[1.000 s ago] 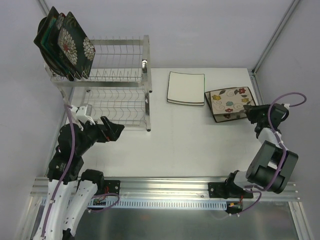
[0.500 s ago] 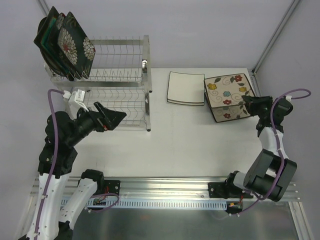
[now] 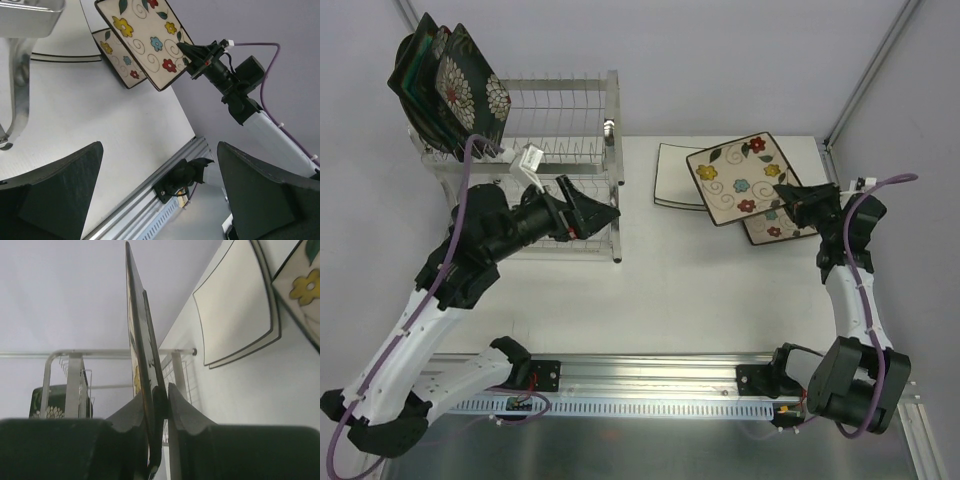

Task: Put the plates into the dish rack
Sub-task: Pass the plate from the right arm to the left

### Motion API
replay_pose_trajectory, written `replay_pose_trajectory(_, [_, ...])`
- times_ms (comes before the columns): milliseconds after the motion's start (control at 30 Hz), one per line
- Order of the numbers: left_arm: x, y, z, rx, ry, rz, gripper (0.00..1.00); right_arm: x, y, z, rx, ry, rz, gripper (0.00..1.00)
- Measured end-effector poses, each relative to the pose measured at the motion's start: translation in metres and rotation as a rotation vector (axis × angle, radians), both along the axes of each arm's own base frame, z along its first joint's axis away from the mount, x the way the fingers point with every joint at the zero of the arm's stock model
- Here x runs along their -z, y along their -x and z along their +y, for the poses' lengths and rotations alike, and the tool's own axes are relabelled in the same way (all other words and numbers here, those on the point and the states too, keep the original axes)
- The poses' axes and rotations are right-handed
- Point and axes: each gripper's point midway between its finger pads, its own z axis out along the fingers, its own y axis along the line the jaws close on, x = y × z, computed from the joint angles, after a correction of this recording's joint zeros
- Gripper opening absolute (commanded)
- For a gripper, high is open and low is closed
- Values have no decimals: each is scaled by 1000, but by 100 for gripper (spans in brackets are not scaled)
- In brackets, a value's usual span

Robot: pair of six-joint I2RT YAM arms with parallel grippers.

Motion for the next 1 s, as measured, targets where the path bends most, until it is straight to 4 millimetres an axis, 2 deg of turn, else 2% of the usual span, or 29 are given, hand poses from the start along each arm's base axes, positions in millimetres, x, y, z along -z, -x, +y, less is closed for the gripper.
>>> replay_pose_trajectory(300, [18, -9, -59, 13, -42, 27, 99, 12, 25, 50, -153, -38, 27, 0])
replay_pose_trajectory(500, [28, -16, -80, -20, -58, 31, 99, 5, 39, 72, -224, -43, 15, 0])
replay_pose_trajectory(700, [45, -28, -77, -109, -64, 59, 99, -1, 61, 96, -318, -36, 11, 0])
replay_pose_trajectory(900, [70, -35, -72, -145, -86, 103, 99, 5, 83, 113, -407, -12, 38, 1])
replay_pose_trajectory(1000, [88, -41, -62, -164, -100, 139, 99, 10, 92, 119, -446, -2, 56, 0])
